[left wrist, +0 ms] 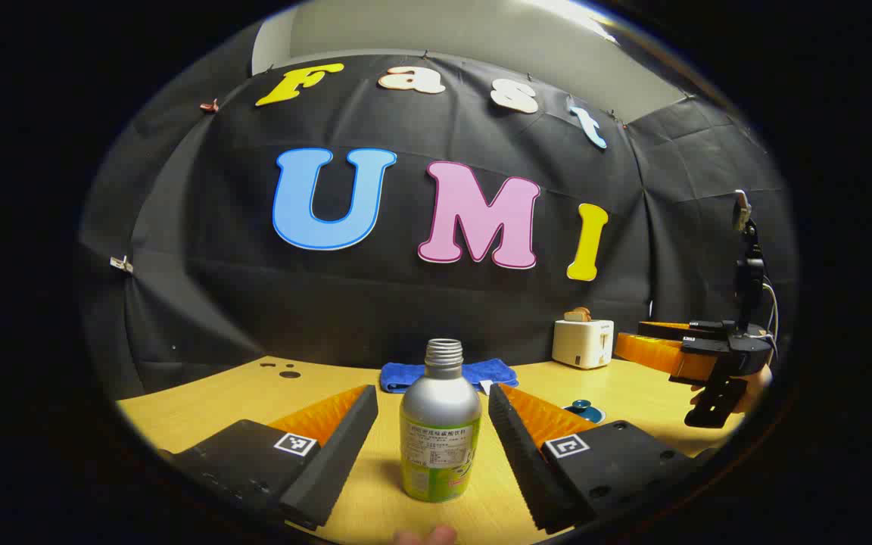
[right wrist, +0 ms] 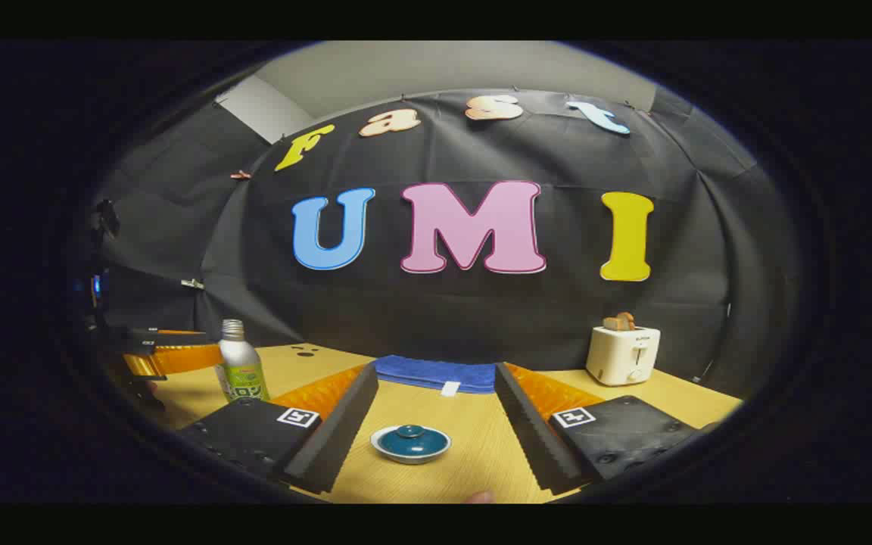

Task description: Open the teacup lid with one hand, grasp the water bottle and pour water into the teacup with the other hand; after pouring, place the water bottle on the coaster and then close the teacup lid.

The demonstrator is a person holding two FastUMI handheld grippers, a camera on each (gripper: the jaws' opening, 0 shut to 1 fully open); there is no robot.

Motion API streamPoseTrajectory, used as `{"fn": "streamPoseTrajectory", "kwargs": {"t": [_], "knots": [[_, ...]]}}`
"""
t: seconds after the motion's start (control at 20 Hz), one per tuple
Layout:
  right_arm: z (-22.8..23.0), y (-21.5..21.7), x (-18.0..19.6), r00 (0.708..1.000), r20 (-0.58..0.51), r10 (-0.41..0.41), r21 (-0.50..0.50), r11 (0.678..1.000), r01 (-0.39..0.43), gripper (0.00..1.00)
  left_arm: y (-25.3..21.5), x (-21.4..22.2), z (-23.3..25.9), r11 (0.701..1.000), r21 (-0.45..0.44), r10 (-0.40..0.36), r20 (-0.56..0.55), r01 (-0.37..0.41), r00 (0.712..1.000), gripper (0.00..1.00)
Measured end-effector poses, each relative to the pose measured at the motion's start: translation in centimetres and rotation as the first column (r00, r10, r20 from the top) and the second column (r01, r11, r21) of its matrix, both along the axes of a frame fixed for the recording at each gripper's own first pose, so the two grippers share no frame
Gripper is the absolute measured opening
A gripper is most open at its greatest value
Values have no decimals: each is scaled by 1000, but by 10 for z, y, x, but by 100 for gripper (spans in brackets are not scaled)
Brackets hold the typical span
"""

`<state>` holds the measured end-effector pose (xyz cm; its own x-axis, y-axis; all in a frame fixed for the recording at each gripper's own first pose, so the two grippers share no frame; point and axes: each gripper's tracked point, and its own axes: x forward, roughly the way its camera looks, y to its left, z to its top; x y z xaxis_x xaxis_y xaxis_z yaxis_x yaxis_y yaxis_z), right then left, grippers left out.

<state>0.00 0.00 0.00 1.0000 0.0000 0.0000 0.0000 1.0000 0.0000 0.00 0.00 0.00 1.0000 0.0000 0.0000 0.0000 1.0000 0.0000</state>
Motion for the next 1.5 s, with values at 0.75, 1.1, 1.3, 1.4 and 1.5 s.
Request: {"fn": "streamPoseTrajectory", "kwargs": {"t": [0.75,1.1,1.3,1.4,1.5], "knots": [[-6,0,3,1000,-1,14,7,1000,-14,96,-6,3,-18,1000,-7,-10,-28,10,1000,94],[-71,2,25,978,-204,32,4,999,-32,95,0,7,-27,1000,-2,4,-48,-4,999,94],[-98,16,27,949,-305,82,19,997,-80,80,-1,9,-33,1000,-12,-6,-59,6,998,94],[-103,20,30,944,-319,88,8,996,-90,71,0,9,-33,1000,-8,-7,-58,7,998,94],[-106,21,34,940,-330,84,-17,995,-95,69,-1,8,-34,1000,3,-9,-55,9,998,94]]}}
